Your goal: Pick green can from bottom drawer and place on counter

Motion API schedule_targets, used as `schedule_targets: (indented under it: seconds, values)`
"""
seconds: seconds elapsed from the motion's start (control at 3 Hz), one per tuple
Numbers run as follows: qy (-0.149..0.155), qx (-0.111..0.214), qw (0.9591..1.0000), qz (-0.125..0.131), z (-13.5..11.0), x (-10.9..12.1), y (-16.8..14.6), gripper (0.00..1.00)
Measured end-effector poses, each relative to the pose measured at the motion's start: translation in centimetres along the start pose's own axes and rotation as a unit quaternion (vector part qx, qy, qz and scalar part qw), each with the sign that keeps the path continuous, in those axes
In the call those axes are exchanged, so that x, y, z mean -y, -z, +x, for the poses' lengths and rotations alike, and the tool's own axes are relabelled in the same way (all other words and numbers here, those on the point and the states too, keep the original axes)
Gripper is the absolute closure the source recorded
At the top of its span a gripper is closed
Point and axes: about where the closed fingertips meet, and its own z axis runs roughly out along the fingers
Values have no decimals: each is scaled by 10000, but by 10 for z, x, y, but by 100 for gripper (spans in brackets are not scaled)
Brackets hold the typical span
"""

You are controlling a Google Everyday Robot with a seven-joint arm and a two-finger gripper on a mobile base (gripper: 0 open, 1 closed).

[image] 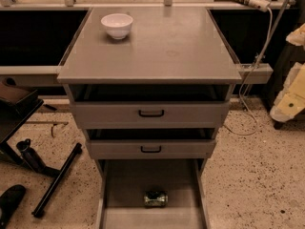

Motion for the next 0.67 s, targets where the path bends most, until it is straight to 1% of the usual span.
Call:
schedule_targets:
  seconds: [0.33, 0.67]
  values:
    - [0, 0, 10000, 0, 0, 0, 0, 0]
    - [-46, 85, 10000, 18, 2, -2, -10, 0]
